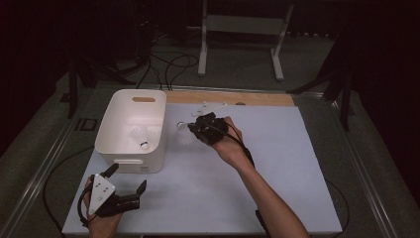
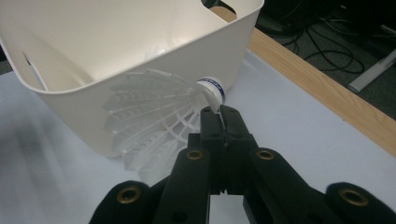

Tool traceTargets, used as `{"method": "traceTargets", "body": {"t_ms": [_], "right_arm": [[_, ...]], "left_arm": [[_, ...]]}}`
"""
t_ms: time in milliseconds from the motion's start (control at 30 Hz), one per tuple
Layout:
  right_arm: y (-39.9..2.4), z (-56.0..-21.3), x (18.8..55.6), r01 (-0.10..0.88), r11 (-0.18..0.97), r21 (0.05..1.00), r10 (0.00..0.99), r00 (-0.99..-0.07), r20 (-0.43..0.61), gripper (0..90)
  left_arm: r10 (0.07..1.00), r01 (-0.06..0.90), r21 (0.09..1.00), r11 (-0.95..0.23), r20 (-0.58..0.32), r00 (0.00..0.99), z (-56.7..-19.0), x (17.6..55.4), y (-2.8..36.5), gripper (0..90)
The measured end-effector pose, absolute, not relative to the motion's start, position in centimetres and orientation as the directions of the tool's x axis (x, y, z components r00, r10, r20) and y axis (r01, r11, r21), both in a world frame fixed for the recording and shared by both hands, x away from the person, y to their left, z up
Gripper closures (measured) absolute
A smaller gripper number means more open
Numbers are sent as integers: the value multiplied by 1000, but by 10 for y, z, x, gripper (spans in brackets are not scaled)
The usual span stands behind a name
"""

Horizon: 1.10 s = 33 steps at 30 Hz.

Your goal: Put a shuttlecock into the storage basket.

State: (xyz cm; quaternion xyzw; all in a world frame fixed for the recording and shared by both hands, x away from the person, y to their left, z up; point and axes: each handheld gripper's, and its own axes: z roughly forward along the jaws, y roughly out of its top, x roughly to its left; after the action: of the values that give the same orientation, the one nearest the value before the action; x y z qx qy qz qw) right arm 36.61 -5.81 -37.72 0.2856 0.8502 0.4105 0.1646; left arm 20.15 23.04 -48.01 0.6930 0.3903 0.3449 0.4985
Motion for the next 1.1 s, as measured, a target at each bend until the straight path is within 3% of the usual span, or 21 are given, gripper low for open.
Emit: {"method": "traceTargets", "body": {"t_ms": [1100], "right_arm": [[-52, -363, 369, 339, 483, 807, 611, -791, -34, 899]], "left_arm": [[886, 196, 961, -197, 89, 455, -480, 201, 231, 3]]}}
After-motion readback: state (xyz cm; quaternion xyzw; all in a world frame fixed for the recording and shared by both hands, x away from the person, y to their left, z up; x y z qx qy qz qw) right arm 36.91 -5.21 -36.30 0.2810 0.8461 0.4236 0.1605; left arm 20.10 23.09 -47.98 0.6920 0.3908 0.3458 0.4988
